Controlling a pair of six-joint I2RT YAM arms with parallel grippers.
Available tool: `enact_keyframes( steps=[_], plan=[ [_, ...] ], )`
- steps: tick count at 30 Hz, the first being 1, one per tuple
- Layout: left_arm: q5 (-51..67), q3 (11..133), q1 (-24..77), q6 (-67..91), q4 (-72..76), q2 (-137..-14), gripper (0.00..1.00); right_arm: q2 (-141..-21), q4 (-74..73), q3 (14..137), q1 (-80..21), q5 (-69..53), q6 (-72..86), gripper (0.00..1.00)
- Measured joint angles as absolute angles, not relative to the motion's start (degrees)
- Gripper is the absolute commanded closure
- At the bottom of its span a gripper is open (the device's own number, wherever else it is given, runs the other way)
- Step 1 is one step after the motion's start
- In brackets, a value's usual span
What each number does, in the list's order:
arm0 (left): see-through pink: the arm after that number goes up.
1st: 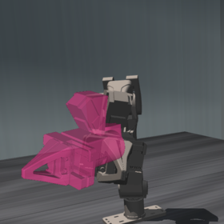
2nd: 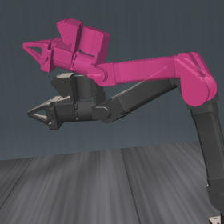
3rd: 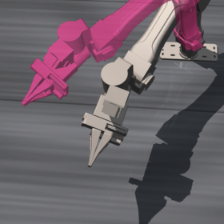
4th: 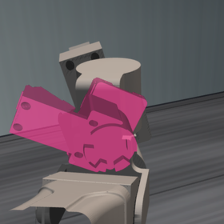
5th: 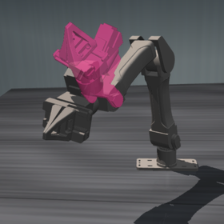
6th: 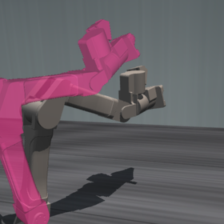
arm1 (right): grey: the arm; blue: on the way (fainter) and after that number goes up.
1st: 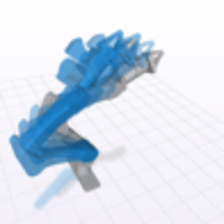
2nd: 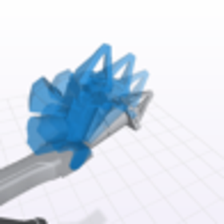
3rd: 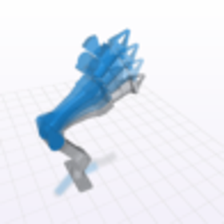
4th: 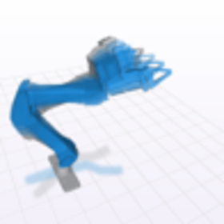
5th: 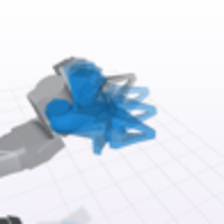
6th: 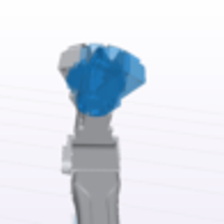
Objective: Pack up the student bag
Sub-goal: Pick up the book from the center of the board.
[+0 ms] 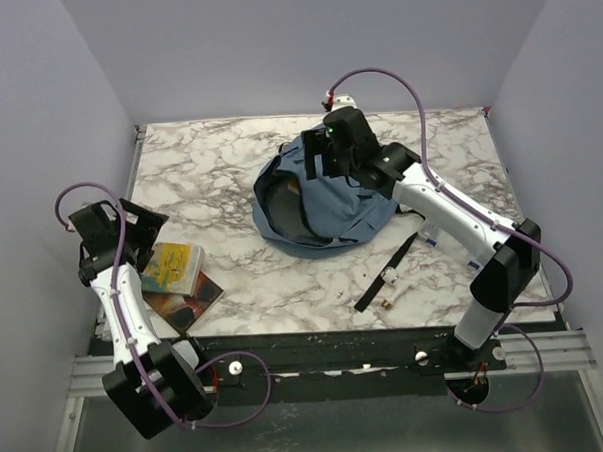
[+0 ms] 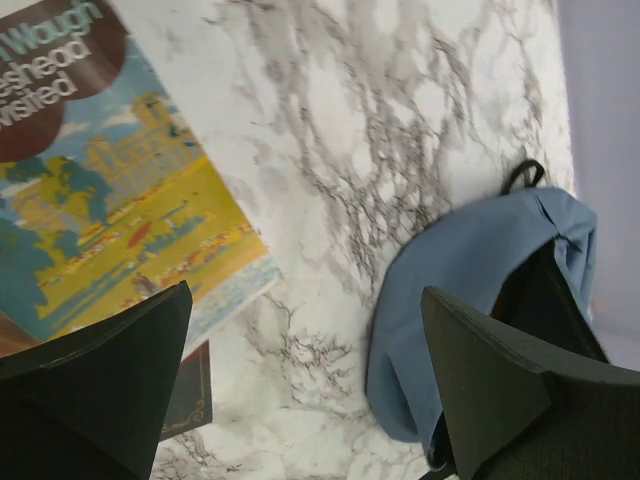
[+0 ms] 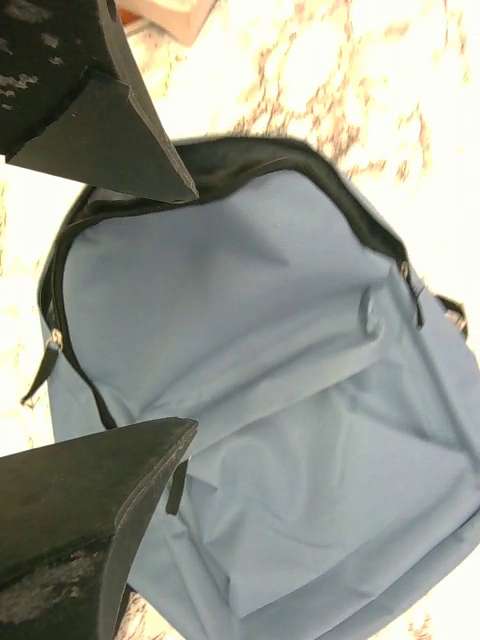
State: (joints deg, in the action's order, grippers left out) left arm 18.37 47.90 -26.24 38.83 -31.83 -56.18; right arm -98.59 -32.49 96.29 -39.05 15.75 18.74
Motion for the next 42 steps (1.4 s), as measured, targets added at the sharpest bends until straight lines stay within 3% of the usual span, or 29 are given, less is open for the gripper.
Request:
enact_keyframes(
  steps=[6,12,19,30,36,42],
  plan=[
    [19.14,45.98,-32.49,42.57,-30.50,-63.51,0.02,-97.41,-32.18,99.90,-50.13,22.20,20.64,0.06],
    [18.26,45.78,-34.70,42.87,-28.71,-66.94,0.02,-96.01,-12.40,87.24,-55.88,3.51,32.49,0.08],
    [16.32,48.36,-35.29,39.05,-28.88,-76.27,0.02,-109.01,10.46,79.61,-57.08,-11.18,51.75,0.11],
    [16.69,50.02,-35.57,37.89,-29.67,-81.87,0.02,-130.65,16.62,89.62,-58.54,-17.43,65.34,0.16],
    [16.88,49.36,-35.66,38.46,-29.26,-81.52,0.02,-137.86,16.10,96.31,-58.94,-18.50,66.57,0.17],
    [16.62,46.50,-35.66,39.13,-28.97,-78.06,0.02,-143.68,16.62,103.83,-58.92,-19.51,69.87,0.24]
  ],
)
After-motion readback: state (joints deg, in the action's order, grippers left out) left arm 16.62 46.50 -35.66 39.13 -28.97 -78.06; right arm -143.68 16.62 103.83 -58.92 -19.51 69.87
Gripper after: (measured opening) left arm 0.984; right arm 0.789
